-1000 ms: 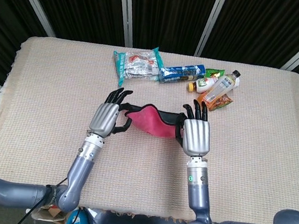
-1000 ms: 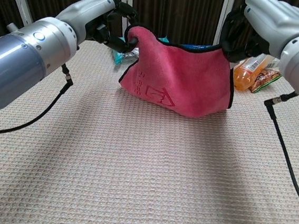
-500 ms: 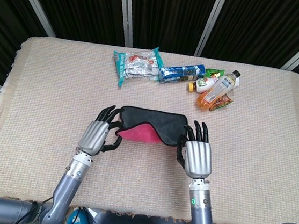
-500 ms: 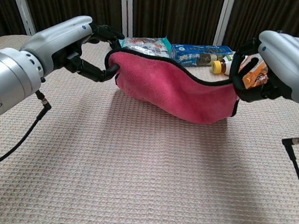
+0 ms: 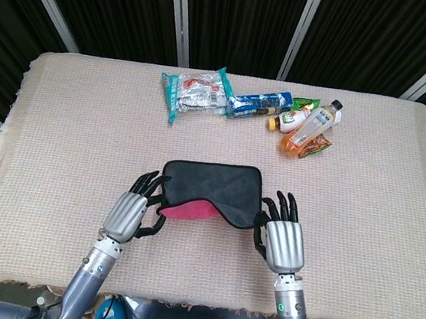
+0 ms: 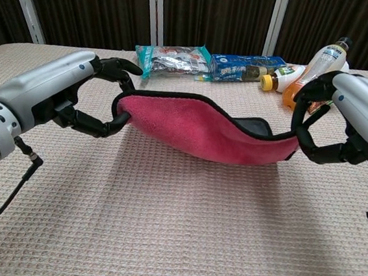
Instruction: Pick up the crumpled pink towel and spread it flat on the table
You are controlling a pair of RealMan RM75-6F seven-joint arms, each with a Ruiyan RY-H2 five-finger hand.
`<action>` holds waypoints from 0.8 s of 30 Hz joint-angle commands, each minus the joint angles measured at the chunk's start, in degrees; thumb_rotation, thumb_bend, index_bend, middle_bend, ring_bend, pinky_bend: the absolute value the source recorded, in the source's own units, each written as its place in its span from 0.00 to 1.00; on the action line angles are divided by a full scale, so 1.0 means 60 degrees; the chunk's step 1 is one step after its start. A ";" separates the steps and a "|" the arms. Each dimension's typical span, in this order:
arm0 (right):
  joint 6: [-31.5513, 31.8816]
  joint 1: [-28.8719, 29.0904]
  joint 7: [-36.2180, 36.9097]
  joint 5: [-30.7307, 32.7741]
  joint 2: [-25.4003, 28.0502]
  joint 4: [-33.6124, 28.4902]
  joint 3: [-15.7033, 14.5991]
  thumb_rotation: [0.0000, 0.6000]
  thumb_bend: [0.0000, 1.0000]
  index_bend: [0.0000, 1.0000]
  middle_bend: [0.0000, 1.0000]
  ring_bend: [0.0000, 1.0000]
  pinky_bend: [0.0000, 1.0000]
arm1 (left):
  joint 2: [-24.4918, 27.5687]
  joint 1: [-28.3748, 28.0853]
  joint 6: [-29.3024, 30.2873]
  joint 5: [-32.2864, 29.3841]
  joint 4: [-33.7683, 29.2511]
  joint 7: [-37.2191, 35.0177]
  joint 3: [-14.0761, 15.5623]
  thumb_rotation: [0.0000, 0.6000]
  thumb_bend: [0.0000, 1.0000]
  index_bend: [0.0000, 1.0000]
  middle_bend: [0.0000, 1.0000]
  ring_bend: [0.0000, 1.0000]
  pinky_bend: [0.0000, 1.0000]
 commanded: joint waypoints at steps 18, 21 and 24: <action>-0.0674 -0.0855 -0.0389 -0.0771 -0.0243 -0.0115 -0.0340 1.00 0.54 0.60 0.27 0.10 0.06 | 0.0086 0.0877 -0.0330 0.0842 0.0241 -0.0103 0.0561 1.00 0.53 0.65 0.11 0.00 0.00; -0.0798 -0.0985 -0.0497 -0.0763 -0.0293 -0.0098 -0.0398 1.00 0.54 0.60 0.27 0.09 0.06 | 0.0139 0.0997 -0.0369 0.0955 0.0278 -0.0171 0.0603 1.00 0.52 0.65 0.11 0.00 0.00; -0.0885 -0.1093 -0.0599 -0.0820 -0.0338 -0.0076 -0.0470 1.00 0.54 0.60 0.27 0.09 0.06 | 0.0183 0.1095 -0.0423 0.1036 0.0303 -0.0240 0.0640 1.00 0.52 0.65 0.11 0.00 0.00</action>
